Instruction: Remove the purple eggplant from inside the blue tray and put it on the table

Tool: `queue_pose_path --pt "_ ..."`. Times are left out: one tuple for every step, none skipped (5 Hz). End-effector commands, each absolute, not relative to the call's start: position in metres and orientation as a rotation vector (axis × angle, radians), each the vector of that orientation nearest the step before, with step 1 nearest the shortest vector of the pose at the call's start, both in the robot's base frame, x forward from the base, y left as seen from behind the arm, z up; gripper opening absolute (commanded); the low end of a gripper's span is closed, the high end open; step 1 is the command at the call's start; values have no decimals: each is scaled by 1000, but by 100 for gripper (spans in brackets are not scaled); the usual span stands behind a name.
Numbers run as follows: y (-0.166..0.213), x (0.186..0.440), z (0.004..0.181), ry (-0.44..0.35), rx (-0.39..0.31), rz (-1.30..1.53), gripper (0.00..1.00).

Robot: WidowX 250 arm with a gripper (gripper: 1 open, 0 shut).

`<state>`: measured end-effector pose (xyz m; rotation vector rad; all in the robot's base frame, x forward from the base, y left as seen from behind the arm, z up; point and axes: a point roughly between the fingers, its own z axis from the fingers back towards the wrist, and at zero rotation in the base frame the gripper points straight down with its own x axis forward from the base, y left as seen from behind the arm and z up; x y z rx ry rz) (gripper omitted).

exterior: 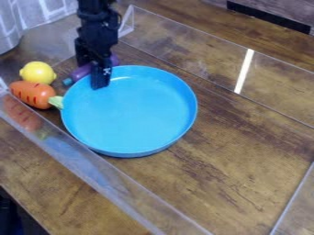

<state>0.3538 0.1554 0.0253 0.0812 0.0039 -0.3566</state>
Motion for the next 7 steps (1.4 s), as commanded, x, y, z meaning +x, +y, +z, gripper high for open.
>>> queue_pose_path --pt "150 362 35 -35 115 -376 100" --pt "148 363 31 -36 122 -385 100" --pt "146 365 27 -37 129 -394 100" --pt "144 366 23 -38 135 -403 100" --pt "142 367 20 -40 141 -412 100" --pt "140 368 16 -42 148 -420 100" --pt "139 370 13 -44 154 -429 100"
